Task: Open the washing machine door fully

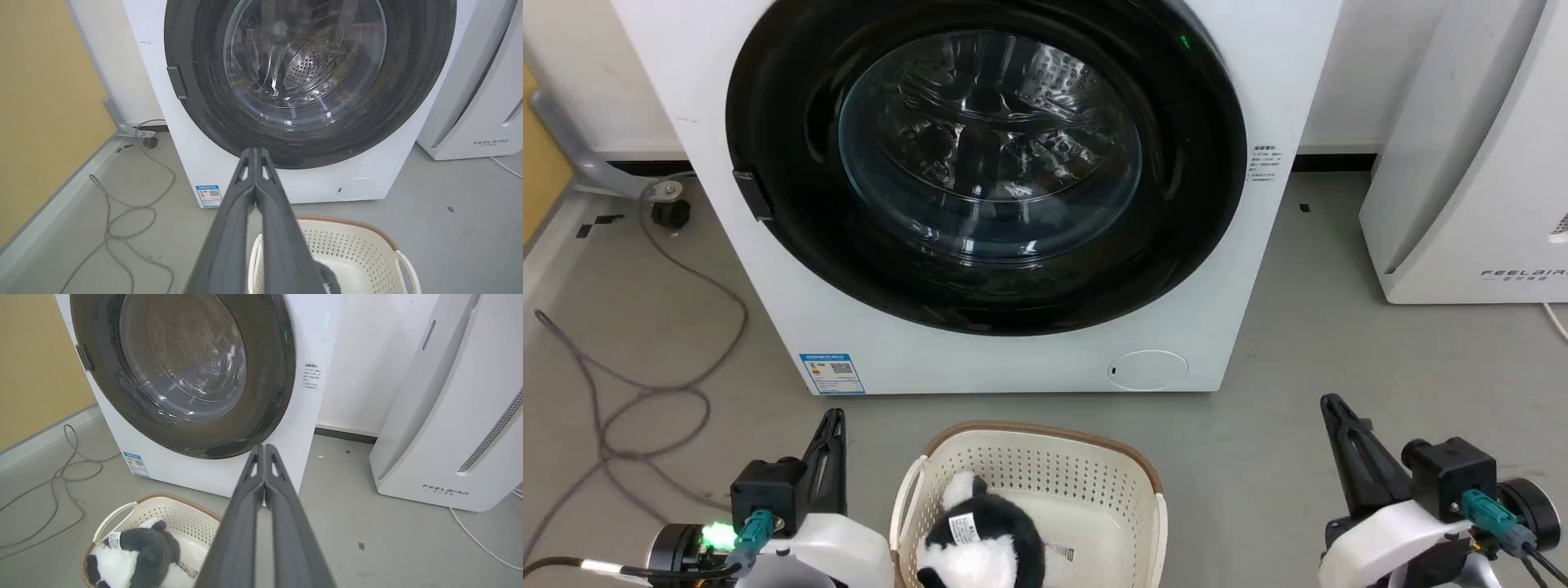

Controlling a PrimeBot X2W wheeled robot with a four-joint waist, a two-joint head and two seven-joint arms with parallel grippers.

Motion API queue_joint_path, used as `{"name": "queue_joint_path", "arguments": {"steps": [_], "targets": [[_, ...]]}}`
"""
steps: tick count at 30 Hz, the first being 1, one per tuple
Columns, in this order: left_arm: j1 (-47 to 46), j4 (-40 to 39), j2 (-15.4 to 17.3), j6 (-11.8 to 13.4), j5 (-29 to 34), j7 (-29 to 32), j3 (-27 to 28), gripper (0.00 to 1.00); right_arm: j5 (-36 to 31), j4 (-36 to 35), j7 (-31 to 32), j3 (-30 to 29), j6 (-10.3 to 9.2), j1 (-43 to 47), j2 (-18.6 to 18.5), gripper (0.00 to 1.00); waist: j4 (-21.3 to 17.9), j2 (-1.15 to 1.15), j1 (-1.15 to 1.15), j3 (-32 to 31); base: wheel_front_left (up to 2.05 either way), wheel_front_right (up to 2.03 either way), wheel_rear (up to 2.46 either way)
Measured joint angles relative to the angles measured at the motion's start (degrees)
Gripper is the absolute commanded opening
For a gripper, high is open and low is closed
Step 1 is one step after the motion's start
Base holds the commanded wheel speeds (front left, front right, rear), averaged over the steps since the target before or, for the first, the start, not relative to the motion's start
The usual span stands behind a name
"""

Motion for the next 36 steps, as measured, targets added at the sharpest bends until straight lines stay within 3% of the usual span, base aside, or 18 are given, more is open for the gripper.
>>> {"name": "queue_joint_path", "arguments": {"steps": [11,12,23,24,25,36], "targets": [[0.0,0.0,0.0,0.0,0.0,0.0,0.0,0.00,0.0,0.0,0.0,0.0,0.00,0.0,0.0,0.00,0.0,0.00,0.00,0.0,0.00,0.00,0.00],[0.0,0.0,0.0,0.0,0.0,0.0,0.0,1.00,0.0,0.0,0.0,0.1,0.00,0.0,0.0,1.00,0.0,0.00,0.00,0.0,0.00,0.00,0.00],[0.0,0.5,0.0,0.0,-0.6,-0.9,-0.8,1.00,0.1,0.4,-0.7,0.1,0.00,0.0,0.0,1.00,-0.1,0.00,0.00,0.0,0.00,0.00,0.00],[0.0,0.5,0.0,0.0,-0.6,-1.1,-0.9,1.00,0.3,0.5,-0.8,0.1,0.00,0.0,0.0,0.29,-0.1,0.00,0.00,0.0,0.00,0.00,0.00],[0.0,0.6,0.0,-0.1,-0.7,-1.1,-0.9,1.00,0.5,0.5,-1.0,0.1,0.00,0.0,0.0,0.00,-0.1,0.00,0.00,0.0,0.00,0.00,0.00],[0.0,0.6,0.0,-0.5,-1.8,-2.5,-1.4,1.00,2.8,0.9,-2.2,0.0,0.00,0.2,0.0,0.00,-0.1,0.00,0.00,0.0,0.00,0.00,0.00]]}}
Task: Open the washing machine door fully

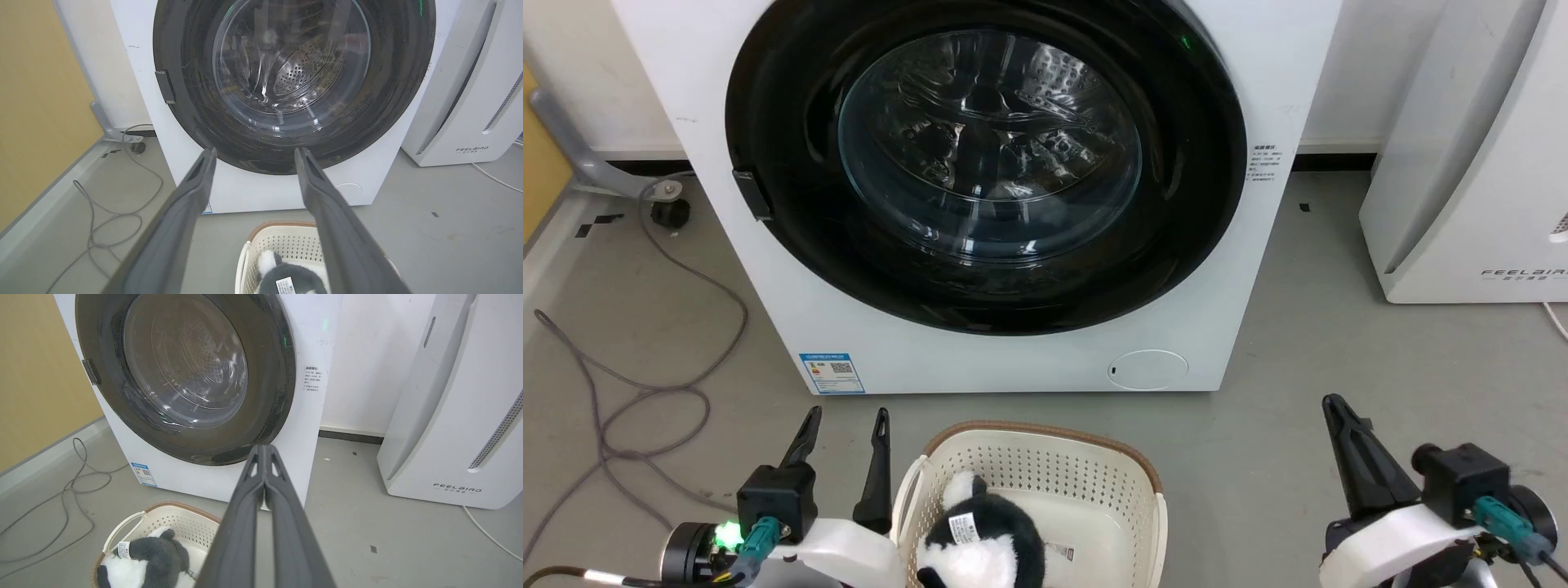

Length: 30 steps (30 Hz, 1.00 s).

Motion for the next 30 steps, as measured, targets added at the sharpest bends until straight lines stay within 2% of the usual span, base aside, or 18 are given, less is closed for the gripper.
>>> {"name": "queue_joint_path", "arguments": {"steps": [11,21,30], "targets": [[0.0,0.1,0.0,0.0,-0.9,-1.2,-0.4,1.00,11.9,1.6,-1.5,0.2,0.00,0.0,0.0,0.00,0.1,0.00,0.00,0.1,0.00,0.00,0.00],[0.0,0.2,0.0,-0.1,-1.8,-2.6,-1.2,1.00,31.6,3.1,-3.0,0.2,-0.01,-0.7,0.0,0.00,0.1,0.00,0.00,0.2,0.00,0.00,0.00],[-0.2,0.1,0.0,-0.4,-2.7,-3.7,-1.5,1.00,48.1,5.1,-4.0,-1.7,-0.01,-5.1,0.0,0.00,0.0,0.00,0.00,1.1,0.00,0.00,0.00]]}}
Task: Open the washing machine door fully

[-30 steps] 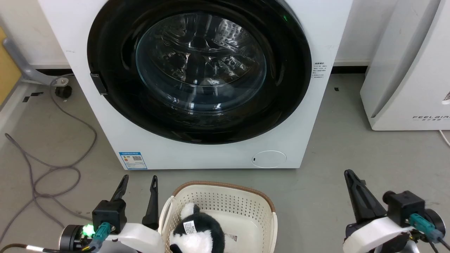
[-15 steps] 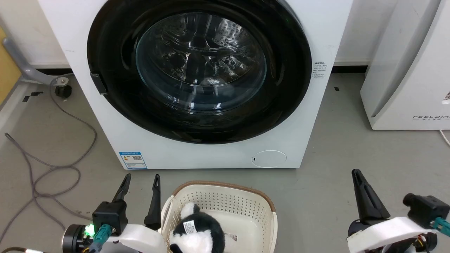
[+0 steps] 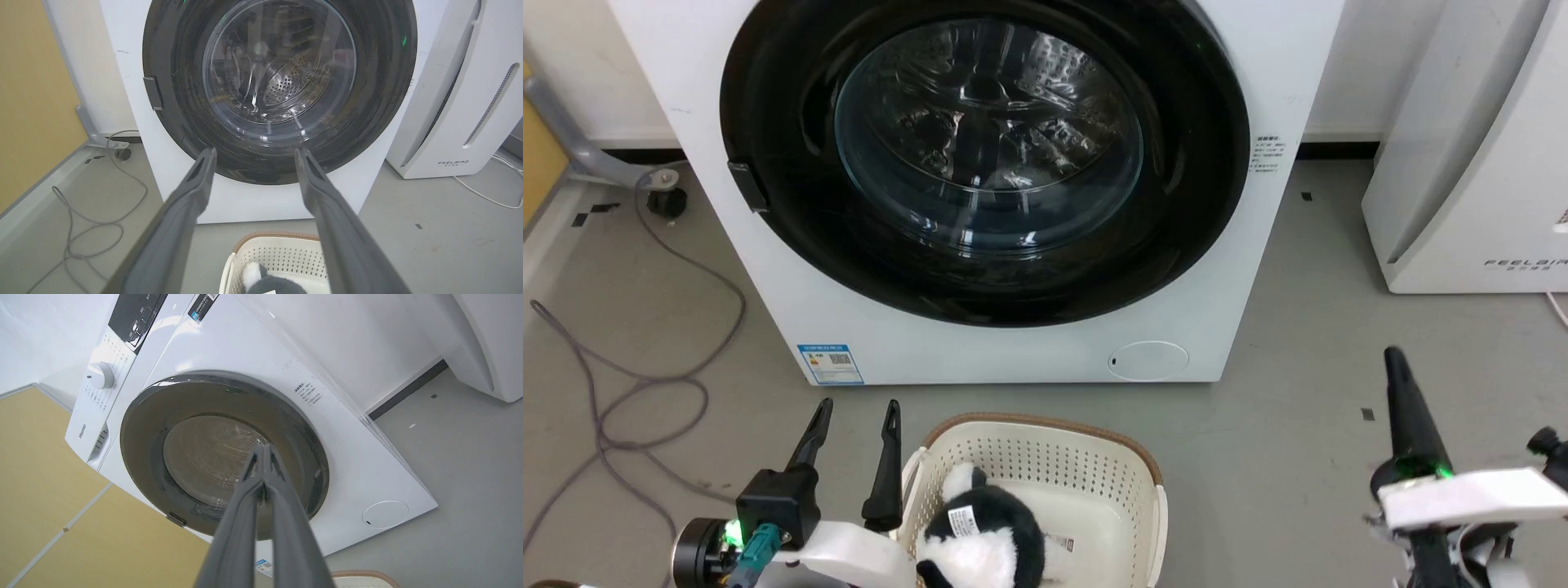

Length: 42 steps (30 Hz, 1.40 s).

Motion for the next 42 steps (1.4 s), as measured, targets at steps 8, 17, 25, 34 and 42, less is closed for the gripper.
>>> {"name": "queue_joint_path", "arguments": {"steps": [8,17,25,34,42], "targets": [[-1.2,-0.4,0.0,-0.5,-0.6,-1.0,0.1,1.00,13.1,5.0,-1.0,-1.6,0.00,-8.1,-1.2,0.00,-0.2,0.00,0.00,1.8,0.00,0.00,0.00],[-3.3,-1.8,0.0,-1.2,-0.7,-2.0,0.3,1.00,25.0,13.8,-2.0,-1.1,-0.01,-21.1,-5.6,0.00,0.0,0.00,0.00,5.0,0.00,0.00,0.00],[-5.5,-3.2,0.0,-2.1,-1.2,-3.0,0.8,1.00,35.4,21.0,-2.8,5.2,-0.01,-34.7,-10.7,0.00,0.5,0.00,0.00,8.6,0.00,0.00,0.00],[-7.1,-4.0,0.0,-2.8,-1.6,-4.1,1.3,1.00,46.7,29.6,1.1,19.5,-0.01,-49.5,-15.6,0.00,0.8,0.00,0.00,11.8,0.00,0.00,0.00],[-8.5,-4.5,0.0,-3.4,-2.1,-5.0,1.2,1.00,54.5,38.2,7.8,34.3,-0.01,-63.4,-18.7,0.00,1.2,0.00,0.00,14.4,0.00,0.00,0.00]]}}
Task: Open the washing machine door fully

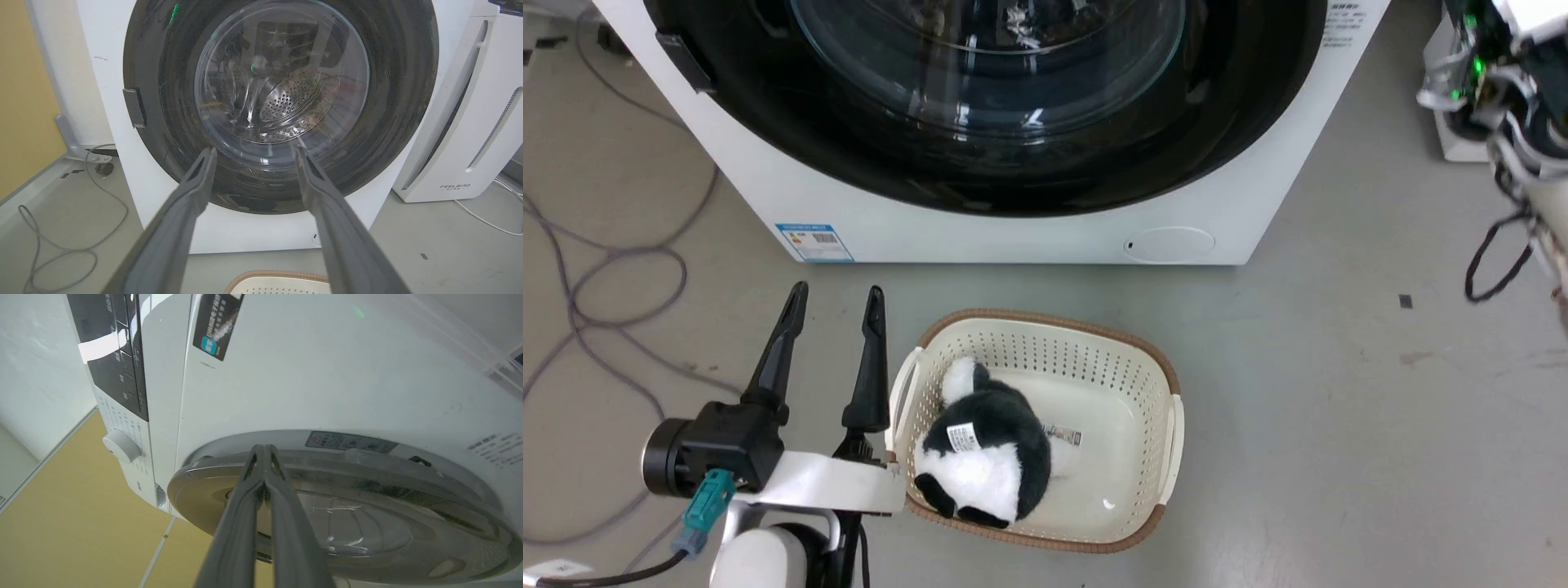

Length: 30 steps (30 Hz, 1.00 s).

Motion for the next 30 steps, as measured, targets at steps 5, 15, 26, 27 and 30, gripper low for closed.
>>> {"name": "queue_joint_path", "arguments": {"steps": [5,15,26,27,30], "targets": [[-0.9,-0.4,0.0,-0.3,-0.5,-0.5,-0.1,1.00,3.9,7.1,4.5,9.1,0.00,-8.2,-0.2,0.00,0.2,0.00,0.00,1.6,0.00,0.00,0.00],[-3.0,-0.9,0.0,-0.8,-1.5,-1.8,-0.2,1.00,8.5,19.7,12.5,25.3,0.00,-23.4,1.5,0.00,0.5,0.00,0.00,5.0,0.00,0.00,0.00],[-4.4,-1.1,0.0,-1.2,-2.6,-3.0,-0.5,1.00,15.3,27.0,23.5,36.7,0.00,-33.3,4.1,0.00,1.0,0.00,0.00,7.6,0.00,0.00,0.00],[-4.5,-1.1,0.0,-1.3,-2.6,-3.0,-0.5,1.00,15.6,27.6,24.6,37.4,0.00,-34.0,4.4,0.00,1.0,0.00,0.00,7.8,0.00,0.00,0.00],[-5.2,-1.1,0.0,-1.3,-3.0,-3.5,-0.7,1.00,16.2,28.4,27.6,39.0,0.01,-35.2,4.9,0.00,1.1,0.00,0.00,8.0,0.00,0.00,0.00]]}}
